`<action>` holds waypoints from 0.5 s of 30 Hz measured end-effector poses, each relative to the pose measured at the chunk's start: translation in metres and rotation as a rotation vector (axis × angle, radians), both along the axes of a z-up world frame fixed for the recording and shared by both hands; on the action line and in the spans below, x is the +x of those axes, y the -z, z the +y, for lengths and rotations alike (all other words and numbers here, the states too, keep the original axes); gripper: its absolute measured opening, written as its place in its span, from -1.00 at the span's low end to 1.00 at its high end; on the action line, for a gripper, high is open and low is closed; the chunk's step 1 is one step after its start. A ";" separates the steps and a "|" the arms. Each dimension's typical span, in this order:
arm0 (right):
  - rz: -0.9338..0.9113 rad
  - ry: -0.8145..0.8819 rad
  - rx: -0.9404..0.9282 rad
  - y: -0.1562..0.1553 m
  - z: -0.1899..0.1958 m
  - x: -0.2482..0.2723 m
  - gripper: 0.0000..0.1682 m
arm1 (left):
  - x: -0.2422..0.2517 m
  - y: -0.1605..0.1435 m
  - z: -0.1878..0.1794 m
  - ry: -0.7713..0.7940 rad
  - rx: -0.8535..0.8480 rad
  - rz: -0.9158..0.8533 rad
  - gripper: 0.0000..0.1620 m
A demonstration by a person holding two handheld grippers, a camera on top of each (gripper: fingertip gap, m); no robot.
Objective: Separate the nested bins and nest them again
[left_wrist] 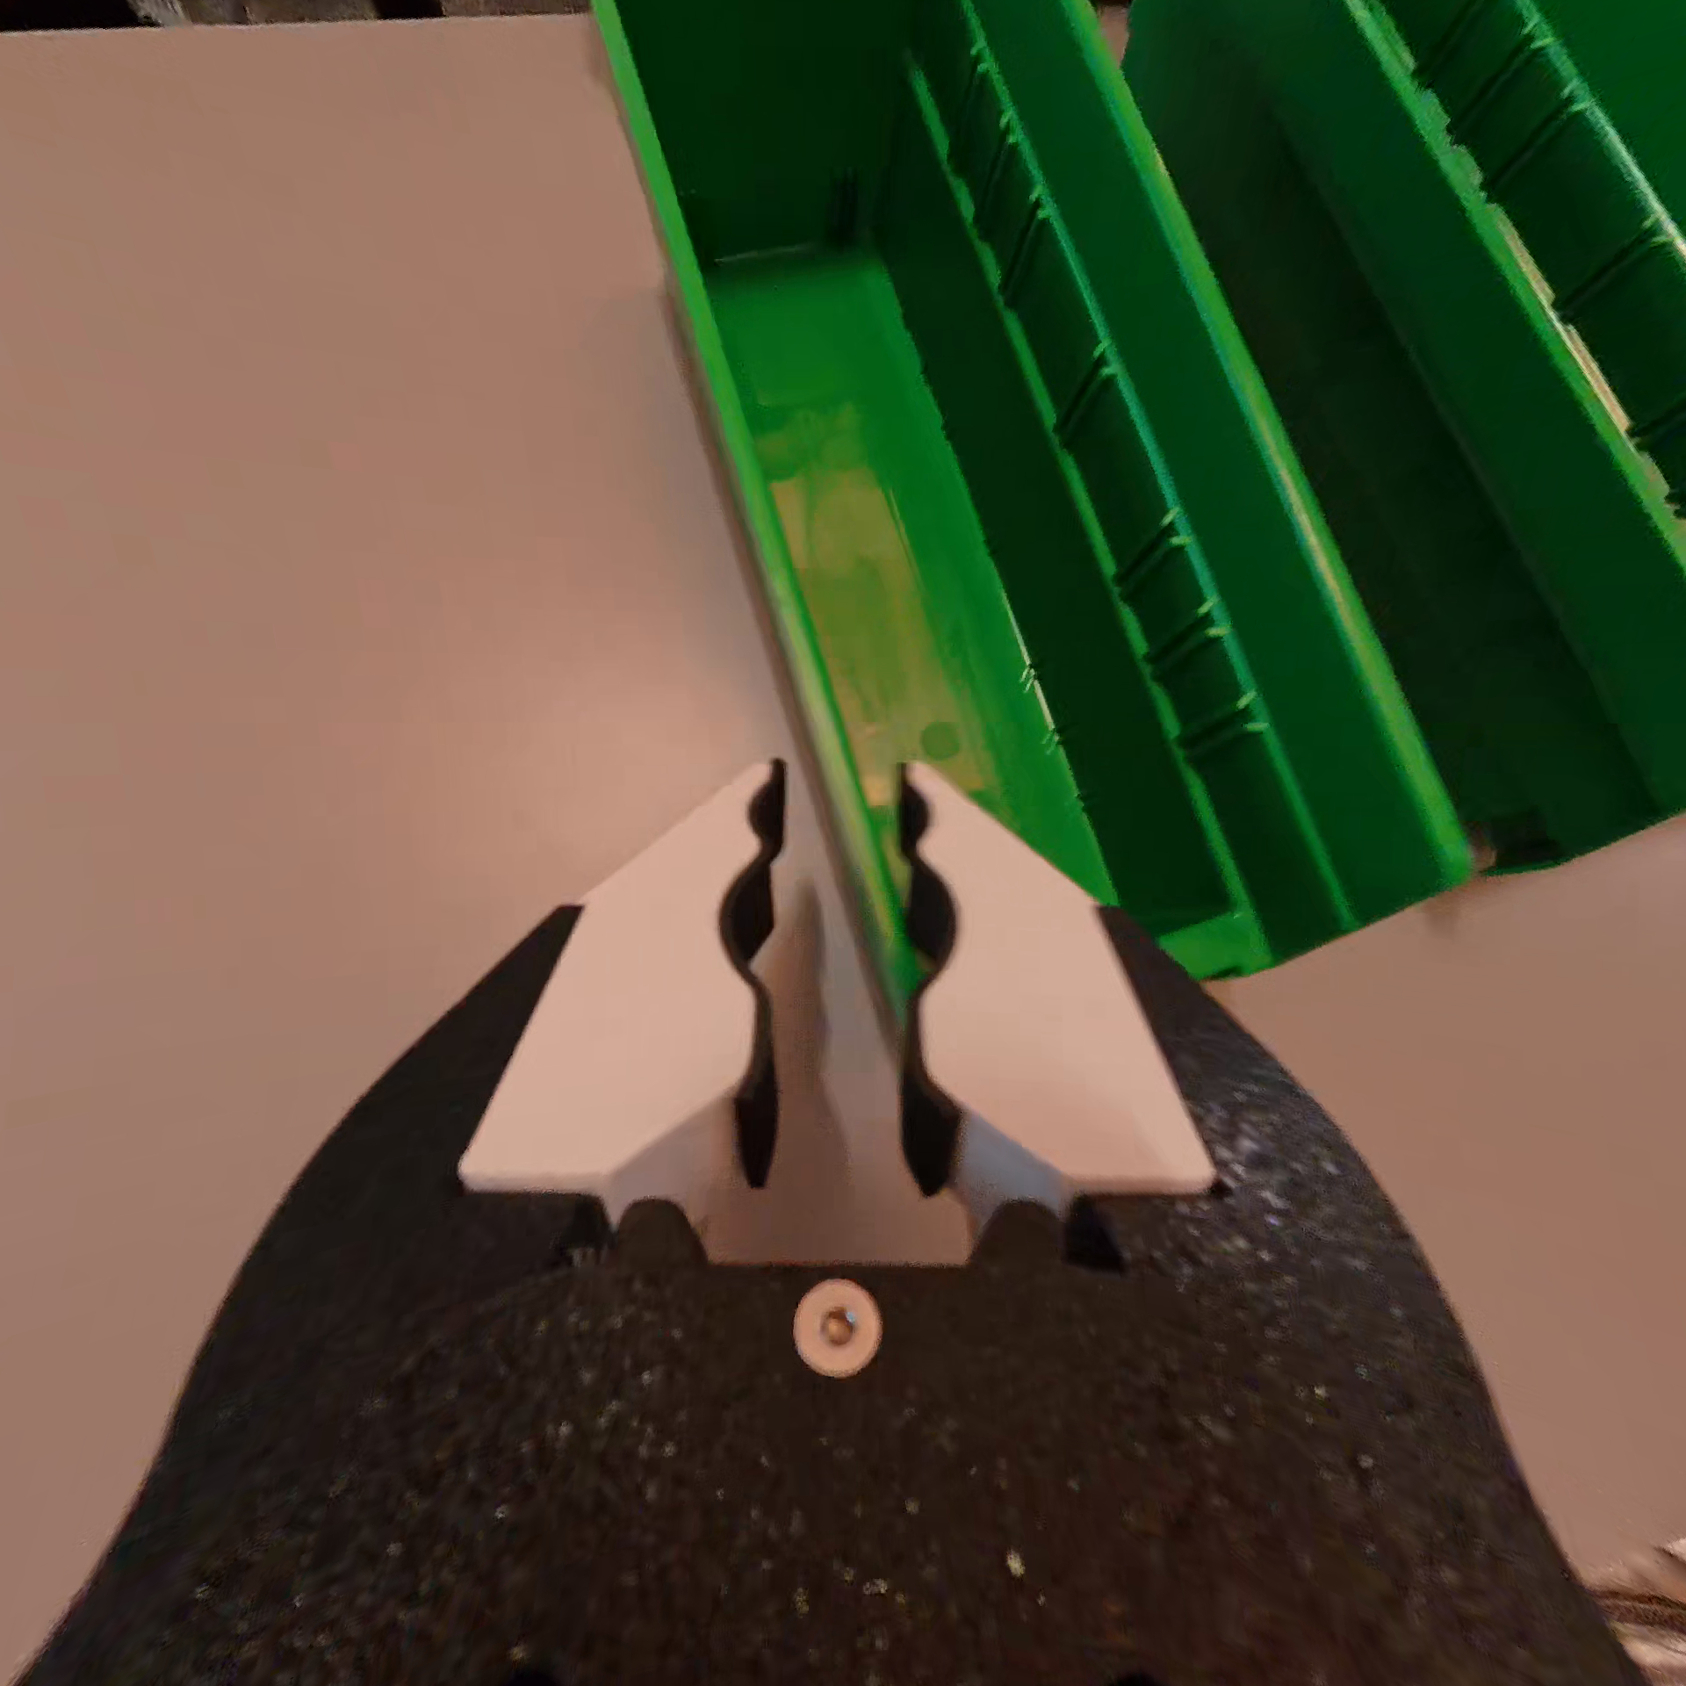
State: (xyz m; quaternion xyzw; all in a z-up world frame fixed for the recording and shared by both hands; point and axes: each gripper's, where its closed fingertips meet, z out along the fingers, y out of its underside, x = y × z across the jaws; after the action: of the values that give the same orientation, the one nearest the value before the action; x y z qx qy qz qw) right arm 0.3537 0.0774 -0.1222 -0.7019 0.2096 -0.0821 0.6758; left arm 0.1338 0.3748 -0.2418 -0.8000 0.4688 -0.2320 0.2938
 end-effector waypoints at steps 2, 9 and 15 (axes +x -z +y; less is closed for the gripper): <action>0.031 -0.009 -0.008 0.004 0.002 0.003 -0.12 | 0.000 -0.002 0.006 -0.013 0.019 -0.003 -0.93; 0.066 -0.052 0.037 -0.002 0.011 0.000 -0.14 | -0.004 -0.002 0.010 -0.036 0.074 0.004 -0.97; 0.028 -0.035 -0.082 0.013 0.015 0.000 -0.08 | 0.000 -0.002 0.017 -0.019 0.087 -0.013 -0.98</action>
State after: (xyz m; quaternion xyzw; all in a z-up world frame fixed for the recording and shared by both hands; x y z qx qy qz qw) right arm 0.3534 0.0928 -0.1350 -0.7336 0.2033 -0.0688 0.6448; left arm 0.1338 0.3919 -0.2397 -0.7894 0.4689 -0.2136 0.3337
